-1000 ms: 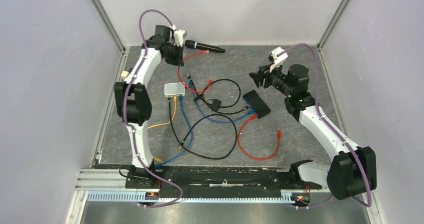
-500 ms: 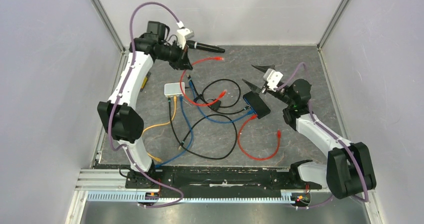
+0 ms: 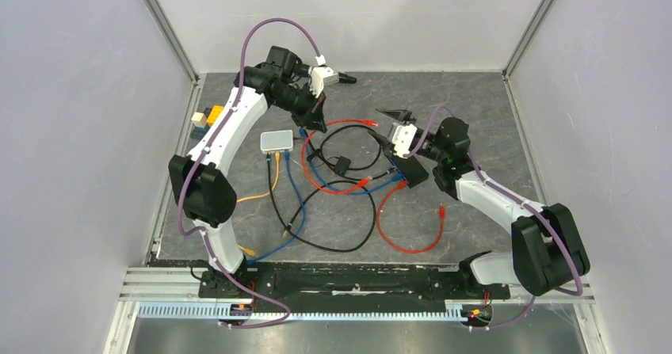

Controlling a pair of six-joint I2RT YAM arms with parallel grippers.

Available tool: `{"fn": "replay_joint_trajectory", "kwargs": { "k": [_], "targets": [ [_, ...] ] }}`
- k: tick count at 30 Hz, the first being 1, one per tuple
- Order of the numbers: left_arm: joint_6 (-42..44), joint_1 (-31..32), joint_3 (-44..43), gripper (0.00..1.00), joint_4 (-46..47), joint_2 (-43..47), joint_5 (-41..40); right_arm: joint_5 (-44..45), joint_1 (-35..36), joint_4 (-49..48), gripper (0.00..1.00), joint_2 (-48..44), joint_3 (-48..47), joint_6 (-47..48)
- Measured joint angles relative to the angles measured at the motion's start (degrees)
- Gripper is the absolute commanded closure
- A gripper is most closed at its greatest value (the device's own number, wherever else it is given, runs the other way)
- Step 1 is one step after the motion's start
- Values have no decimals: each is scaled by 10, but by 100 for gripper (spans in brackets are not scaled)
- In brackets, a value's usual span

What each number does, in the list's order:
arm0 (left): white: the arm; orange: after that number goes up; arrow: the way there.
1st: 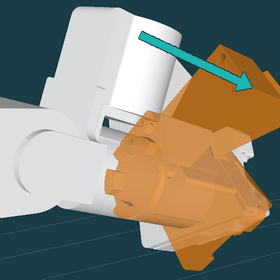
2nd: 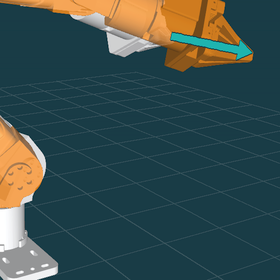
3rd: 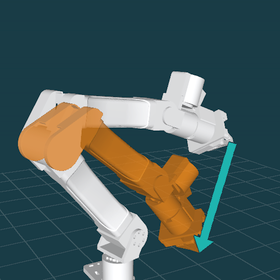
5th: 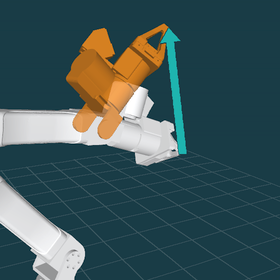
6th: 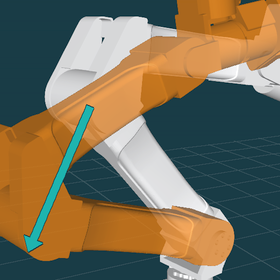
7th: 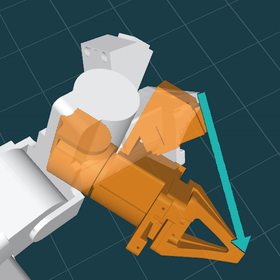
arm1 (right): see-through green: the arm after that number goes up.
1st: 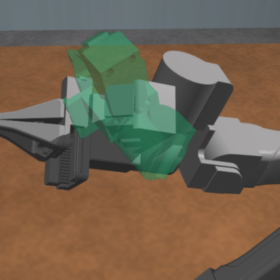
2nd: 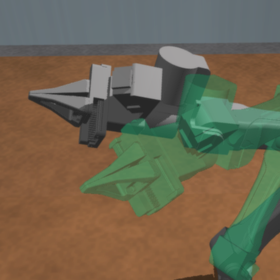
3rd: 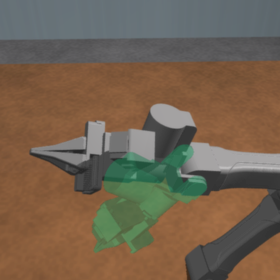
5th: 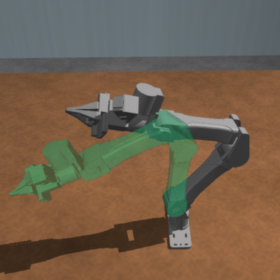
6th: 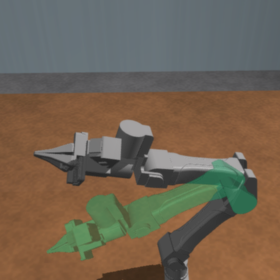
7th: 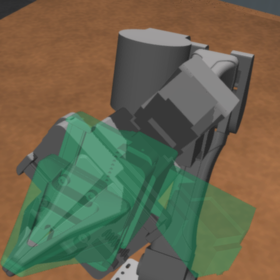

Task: Insert the plug into the switch port
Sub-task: Pick up the connector from the center of the board.

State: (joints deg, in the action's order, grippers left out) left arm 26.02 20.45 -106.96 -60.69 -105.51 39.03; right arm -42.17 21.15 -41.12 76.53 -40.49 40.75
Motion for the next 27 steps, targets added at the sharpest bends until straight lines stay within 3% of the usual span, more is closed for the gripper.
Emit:
{"fn": "replay_joint_trajectory", "kwargs": {
  "k": [4,6,9,14,16,17,20,21,22,25,27],
  "targets": [
    [1,0,1,98,-5,0,0,7,3,34,66,11,-11,48],
    [1,0,1,98,-5,0,0,9,4,49,73,12,-13,67],
    [1,0,1,98,-5,0,0,8,5,59,74,12,-13,81],
    [2,0,1,98,-6,0,1,3,8,61,60,6,-13,89],
    [2,0,1,98,-8,0,1,1,9,61,60,2,-12,91],
    [2,0,1,98,-10,0,1,0,10,61,66,0,-12,92],
    [2,0,1,98,-11,0,1,-3,12,61,96,-5,-11,98],
    [2,0,1,98,-11,0,1,-5,12,62,100,-6,-11,100],
    [3,0,1,94,-11,0,1,-6,12,65,100,-7,-11,103],
    [9,0,1,63,-11,0,1,-7,12,72,100,-9,-9,103],
    [18,1,2,53,-7,0,2,-7,12,78,100,-13,-6,103]
  ]
}}
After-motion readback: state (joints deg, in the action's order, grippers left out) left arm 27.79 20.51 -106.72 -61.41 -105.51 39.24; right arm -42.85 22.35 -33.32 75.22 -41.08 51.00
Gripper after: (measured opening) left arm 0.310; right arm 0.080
